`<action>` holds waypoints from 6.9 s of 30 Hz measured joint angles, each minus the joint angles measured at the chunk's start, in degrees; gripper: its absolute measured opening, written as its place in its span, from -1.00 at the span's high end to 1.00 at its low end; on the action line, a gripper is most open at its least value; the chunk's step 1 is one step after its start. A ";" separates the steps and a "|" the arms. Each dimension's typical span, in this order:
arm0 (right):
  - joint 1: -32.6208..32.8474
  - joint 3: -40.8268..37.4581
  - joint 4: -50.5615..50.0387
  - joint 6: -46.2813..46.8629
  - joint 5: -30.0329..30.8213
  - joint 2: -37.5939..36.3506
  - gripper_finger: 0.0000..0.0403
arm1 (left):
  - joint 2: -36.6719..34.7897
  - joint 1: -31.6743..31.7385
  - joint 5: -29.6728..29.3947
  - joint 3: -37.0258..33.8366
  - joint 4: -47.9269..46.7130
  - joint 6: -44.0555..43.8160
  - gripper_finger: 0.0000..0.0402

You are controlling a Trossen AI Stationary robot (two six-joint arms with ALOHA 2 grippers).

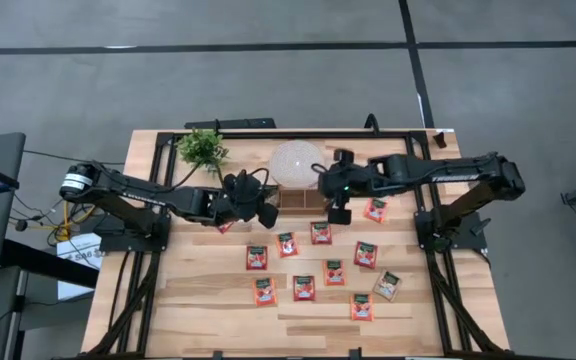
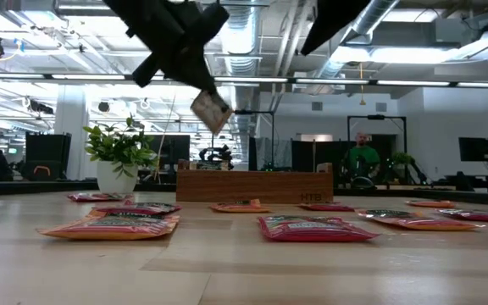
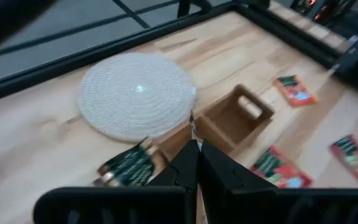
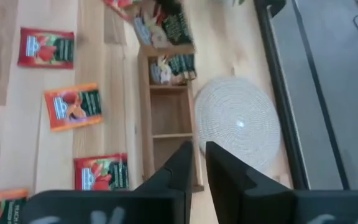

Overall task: Pick & Place Tea
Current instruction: Put the brown tea bag into the left of the wooden organizer

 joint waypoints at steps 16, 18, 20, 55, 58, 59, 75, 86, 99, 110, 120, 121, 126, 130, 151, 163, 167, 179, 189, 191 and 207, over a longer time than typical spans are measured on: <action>0.15 -5.00 -0.05 4.90 -0.27 -6.97 0.96 | 1.67 4.48 -2.71 -12.74 20.38 6.57 1.00; 0.15 -5.07 0.09 4.93 -0.25 -6.61 0.96 | 3.03 4.93 -1.43 -12.73 22.52 7.96 1.00; 0.14 -5.22 -0.12 4.92 -0.27 -6.40 0.96 | 4.53 5.26 -1.50 -12.75 24.78 9.08 1.00; 0.15 -5.11 0.02 4.96 -0.36 -6.15 0.96 | 11.04 7.77 1.47 -12.71 27.52 8.68 1.00; 0.15 -5.11 0.03 4.96 -0.36 -6.15 0.96 | 11.04 7.77 1.47 -12.71 27.48 8.72 1.00; 0.15 -5.11 0.02 4.96 -0.36 -6.15 0.96 | 11.04 7.77 1.47 -12.71 27.47 8.72 1.00; 0.15 -5.11 0.04 4.96 -0.38 -6.15 0.96 | 11.04 7.85 1.42 -12.71 27.22 11.47 0.99; 0.15 -5.11 0.08 5.00 -1.17 -6.15 0.96 | 11.04 7.88 -0.23 -12.71 27.04 13.88 0.69; 0.15 -5.11 0.08 5.01 -1.26 -6.15 0.96 | 10.41 7.88 -1.18 -12.71 27.02 15.54 0.55; 0.15 -5.11 1.14 4.98 -1.27 -6.15 0.96 | 6.49 10.17 3.61 -9.96 28.22 24.75 0.55; 0.15 -5.11 2.75 5.98 -1.26 -6.15 0.96 | 6.64 19.18 20.08 -1.79 12.19 21.47 0.55; 0.15 -5.11 2.77 6.01 -1.28 -6.15 0.96 | 6.67 19.61 22.54 -1.79 11.26 20.68 0.55; 0.15 -5.11 2.89 6.01 -1.26 -6.15 0.96 | 6.71 20.06 26.41 -1.81 9.03 19.69 0.55; 0.15 -5.11 3.09 6.01 -1.26 -6.15 0.96 | 6.71 19.79 26.65 -1.81 8.70 19.50 0.55; 0.15 -5.11 3.04 5.99 -1.19 -6.11 0.96 | 10.56 18.98 25.99 -1.85 3.33 14.81 0.55; 0.15 -5.11 3.04 5.90 -1.21 -6.11 0.96 | 10.56 18.83 26.50 -1.85 1.82 13.28 0.55; 0.15 -5.11 3.04 5.90 -1.21 -6.11 0.96 | 10.56 18.59 26.63 -1.85 1.39 12.27 0.55; 0.15 -5.11 3.01 5.81 -1.21 -6.11 0.96 | 10.56 18.19 26.88 -1.85 0.75 11.96 0.55; 0.15 -5.11 3.01 5.84 -1.21 -6.11 0.96 | 10.54 17.52 27.06 -1.85 -0.80 11.83 0.55; 0.15 -5.11 3.01 5.84 -1.21 -6.11 0.96 | 10.51 17.54 27.06 -1.85 -1.62 11.83 0.55; 0.15 -5.11 3.01 4.94 -1.23 -6.15 0.96 | 5.53 17.56 22.90 3.00 -9.28 16.87 0.55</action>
